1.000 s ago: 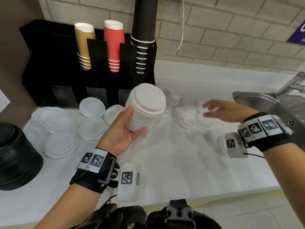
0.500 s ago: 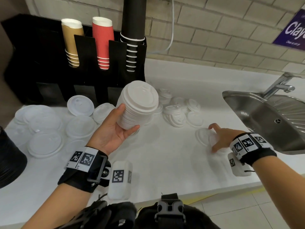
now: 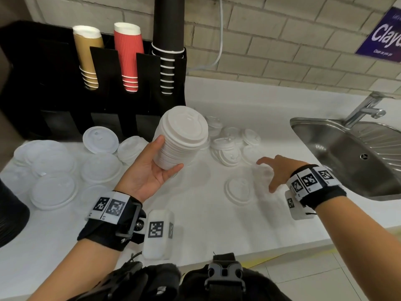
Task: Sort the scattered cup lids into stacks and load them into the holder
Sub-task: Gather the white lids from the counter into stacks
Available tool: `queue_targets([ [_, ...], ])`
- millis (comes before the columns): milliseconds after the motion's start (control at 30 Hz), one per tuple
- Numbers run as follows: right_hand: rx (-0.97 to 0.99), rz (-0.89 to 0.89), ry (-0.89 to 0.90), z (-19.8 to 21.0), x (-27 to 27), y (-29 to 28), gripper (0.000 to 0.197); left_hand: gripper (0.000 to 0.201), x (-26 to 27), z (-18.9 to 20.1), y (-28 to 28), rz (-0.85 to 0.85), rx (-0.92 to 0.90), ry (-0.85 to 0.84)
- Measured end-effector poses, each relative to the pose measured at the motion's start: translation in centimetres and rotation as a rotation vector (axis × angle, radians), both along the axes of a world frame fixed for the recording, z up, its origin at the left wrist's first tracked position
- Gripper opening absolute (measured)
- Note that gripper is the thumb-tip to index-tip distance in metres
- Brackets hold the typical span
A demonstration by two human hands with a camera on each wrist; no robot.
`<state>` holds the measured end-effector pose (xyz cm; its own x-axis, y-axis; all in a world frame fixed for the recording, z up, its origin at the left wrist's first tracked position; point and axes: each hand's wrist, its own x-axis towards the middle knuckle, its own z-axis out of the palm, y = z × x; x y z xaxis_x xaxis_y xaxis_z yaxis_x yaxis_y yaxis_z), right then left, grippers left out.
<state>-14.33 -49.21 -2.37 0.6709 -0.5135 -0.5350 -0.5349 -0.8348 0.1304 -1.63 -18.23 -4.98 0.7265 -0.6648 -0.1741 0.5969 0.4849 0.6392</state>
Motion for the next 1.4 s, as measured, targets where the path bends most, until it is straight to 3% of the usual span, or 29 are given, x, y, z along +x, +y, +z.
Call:
queue_targets([
  [267, 0.018, 0.018, -0.025, -2.0, 0.4, -1.6, 0.074, 0.034, 0.3, 0.8, -0.4, 0.018, 0.008, 0.015],
  [433, 0.007, -0.001, -0.098, 1.9, 0.9, -1.7, 0.066, 0.044, 0.2, 1.2, -0.6, 0.045, 0.03, 0.016],
  [500, 0.077, 0.009, -0.256, 4.5, 1.1, -1.0, 0.066, 0.05, 0.2, 1.1, -0.8, 0.056, 0.038, 0.009],
  [633, 0.407, 0.131, -0.783, 8.2, 1.5, 2.9, 0.057, 0.066, 0.4, 1.6, -1.4, 0.061, 0.053, -0.024],
  [767, 0.674, 0.205, -1.209, 7.6, 2.3, 8.3, 0.049, 0.077, 0.5, 2.2, -2.2, 0.069, 0.055, -0.043],
  [867, 0.758, 0.214, -1.358, 6.3, 3.3, 11.7, 0.048, 0.079, 0.3, 2.0, -2.5, 0.071, 0.047, -0.045],
  [1133, 0.641, 0.293, -1.326, 5.2, 4.6, 12.4, 0.041, 0.071, -0.4, -0.1, -2.8, 0.065, 0.056, -0.039],
  [1200, 0.655, 0.284, -1.302, 5.0, 4.8, 12.2, 0.039, 0.077, -0.4, -0.4, -3.0, 0.056, 0.067, -0.053],
  [1400, 0.682, 0.313, -1.272, 4.8, 5.2, 11.6, 0.041, 0.069, 0.1, -0.5, -3.7, 0.062, 0.085, -0.051],
])
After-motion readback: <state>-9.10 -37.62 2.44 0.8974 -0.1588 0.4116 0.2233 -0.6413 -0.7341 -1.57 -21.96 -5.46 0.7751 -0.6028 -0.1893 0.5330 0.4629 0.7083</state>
